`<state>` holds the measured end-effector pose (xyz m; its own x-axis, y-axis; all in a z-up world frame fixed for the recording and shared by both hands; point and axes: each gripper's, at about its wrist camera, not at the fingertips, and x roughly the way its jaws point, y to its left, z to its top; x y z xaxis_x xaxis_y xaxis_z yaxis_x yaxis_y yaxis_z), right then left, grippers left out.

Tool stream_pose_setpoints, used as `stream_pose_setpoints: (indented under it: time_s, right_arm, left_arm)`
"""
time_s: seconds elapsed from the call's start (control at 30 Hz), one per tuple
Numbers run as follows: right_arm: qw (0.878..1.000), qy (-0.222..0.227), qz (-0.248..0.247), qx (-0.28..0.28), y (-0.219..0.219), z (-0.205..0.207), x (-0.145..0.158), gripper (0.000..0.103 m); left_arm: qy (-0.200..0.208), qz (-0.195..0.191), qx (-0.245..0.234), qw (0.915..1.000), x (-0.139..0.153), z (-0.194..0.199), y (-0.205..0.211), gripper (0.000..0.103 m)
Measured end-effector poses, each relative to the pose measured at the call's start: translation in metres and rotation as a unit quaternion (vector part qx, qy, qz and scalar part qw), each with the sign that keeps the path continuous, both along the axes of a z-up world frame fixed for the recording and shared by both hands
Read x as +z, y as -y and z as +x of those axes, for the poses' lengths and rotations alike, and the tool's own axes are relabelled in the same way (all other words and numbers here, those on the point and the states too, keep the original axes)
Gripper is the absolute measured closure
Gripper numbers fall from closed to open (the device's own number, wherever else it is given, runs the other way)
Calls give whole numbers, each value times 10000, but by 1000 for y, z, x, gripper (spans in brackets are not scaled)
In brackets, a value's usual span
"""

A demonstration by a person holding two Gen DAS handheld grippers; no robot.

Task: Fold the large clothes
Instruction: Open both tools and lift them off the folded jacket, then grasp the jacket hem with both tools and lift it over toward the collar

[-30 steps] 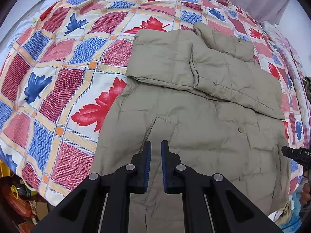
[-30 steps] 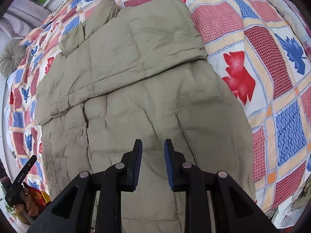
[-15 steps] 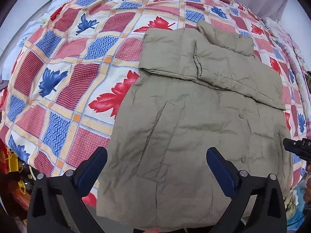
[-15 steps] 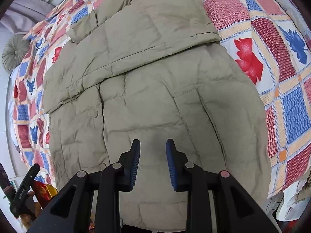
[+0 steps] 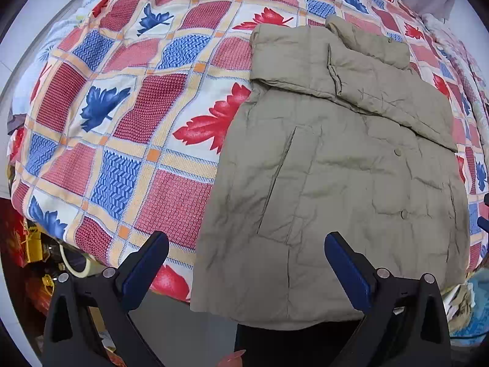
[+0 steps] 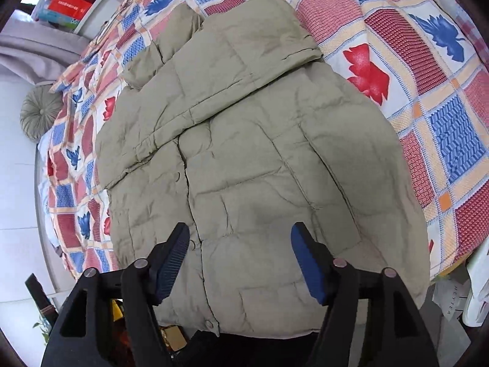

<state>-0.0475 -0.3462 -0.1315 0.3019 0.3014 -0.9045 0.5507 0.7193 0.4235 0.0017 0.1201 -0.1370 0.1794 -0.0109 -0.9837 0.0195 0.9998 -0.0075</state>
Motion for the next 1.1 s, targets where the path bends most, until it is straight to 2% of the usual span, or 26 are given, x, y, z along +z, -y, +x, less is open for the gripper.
stream_pose_setpoints:
  time_s: [0.03, 0.1, 0.23, 0.4, 0.57, 0.7, 0.73, 0.77, 0.93, 1.1]
  right_arm:
    - [9999, 26, 38, -104, 4, -5, 2, 27]
    - [9994, 62, 125, -315, 10, -15, 3, 17]
    - [9970, 102, 286, -718, 18, -36, 2, 16]
    - [9943, 81, 368, -994, 23, -56, -1, 16]
    - [9913, 12, 601, -1167, 24, -74, -14, 16]
    - [9853, 33, 947, -1421, 25, -91, -26, 13]
    - [9835, 25, 1035, -1482, 25, -96, -29, 4]
    - [9822, 21, 1096, -1525, 26, -101, -32, 0]
    - [9734, -300, 1681, -1526, 22, -124, -53, 0]
    - [9587, -603, 2196, -1706, 12, -145, -86, 0]
  left_arm:
    - [-42, -12, 36, 10000, 0, -2, -3, 1]
    - [-67, 30, 156, 9999, -1, -5, -9, 1]
    - [-200, -118, 518, 9984, -6, -8, -23, 1]
    - [-678, -750, 671, 9926, -22, -15, -27, 1]
    - [-1002, -1203, 536, 9862, -36, -25, -18, 1]
    - [-1339, -1751, 511, 9741, -47, -32, -18, 1]
    - [-1440, -1885, 510, 9701, -51, -34, -19, 1]
    - [-1518, -1988, 508, 9669, -53, -37, -20, 1]
    - [-1884, -2663, 546, 9437, -67, -50, -30, 1]
    - [-2266, -2968, 776, 9244, -92, -66, -38, 1]
